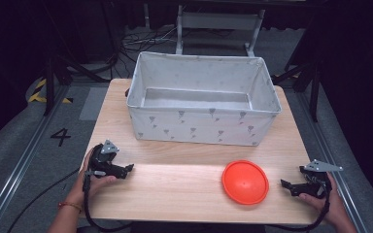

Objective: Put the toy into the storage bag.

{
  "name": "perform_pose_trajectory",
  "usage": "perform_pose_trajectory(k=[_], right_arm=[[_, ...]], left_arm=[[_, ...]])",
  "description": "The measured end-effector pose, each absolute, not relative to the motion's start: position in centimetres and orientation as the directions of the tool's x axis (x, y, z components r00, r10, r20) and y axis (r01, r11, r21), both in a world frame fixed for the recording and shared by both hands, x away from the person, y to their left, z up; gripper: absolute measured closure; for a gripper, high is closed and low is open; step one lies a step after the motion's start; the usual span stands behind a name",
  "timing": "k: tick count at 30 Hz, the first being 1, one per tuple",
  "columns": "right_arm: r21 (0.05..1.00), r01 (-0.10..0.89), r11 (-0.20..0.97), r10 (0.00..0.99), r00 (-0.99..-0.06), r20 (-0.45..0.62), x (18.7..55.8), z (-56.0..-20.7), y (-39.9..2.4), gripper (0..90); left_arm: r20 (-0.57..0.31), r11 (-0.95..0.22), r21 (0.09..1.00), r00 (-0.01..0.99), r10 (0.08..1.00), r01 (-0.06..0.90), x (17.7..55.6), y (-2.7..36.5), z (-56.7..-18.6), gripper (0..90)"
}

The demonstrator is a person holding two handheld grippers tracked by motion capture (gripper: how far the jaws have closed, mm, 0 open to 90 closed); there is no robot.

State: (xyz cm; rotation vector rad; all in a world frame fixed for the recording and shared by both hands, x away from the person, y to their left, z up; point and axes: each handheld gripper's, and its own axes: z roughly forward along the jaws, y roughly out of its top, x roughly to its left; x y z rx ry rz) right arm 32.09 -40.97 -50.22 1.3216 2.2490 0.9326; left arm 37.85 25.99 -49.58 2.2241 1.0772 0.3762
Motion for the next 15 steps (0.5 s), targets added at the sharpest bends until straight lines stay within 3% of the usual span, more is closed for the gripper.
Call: perform_pose_trajectory(k=[15], right_arm=[[0.701,0.629,0.335,0.875,-0.485,0.018,32.14,-50.16,-41.12,1.4]], left_arm=[[-0.013,-0.471,0.651,0.629,0.777,0.595,37.66,26.29,-49.58,0.5]])
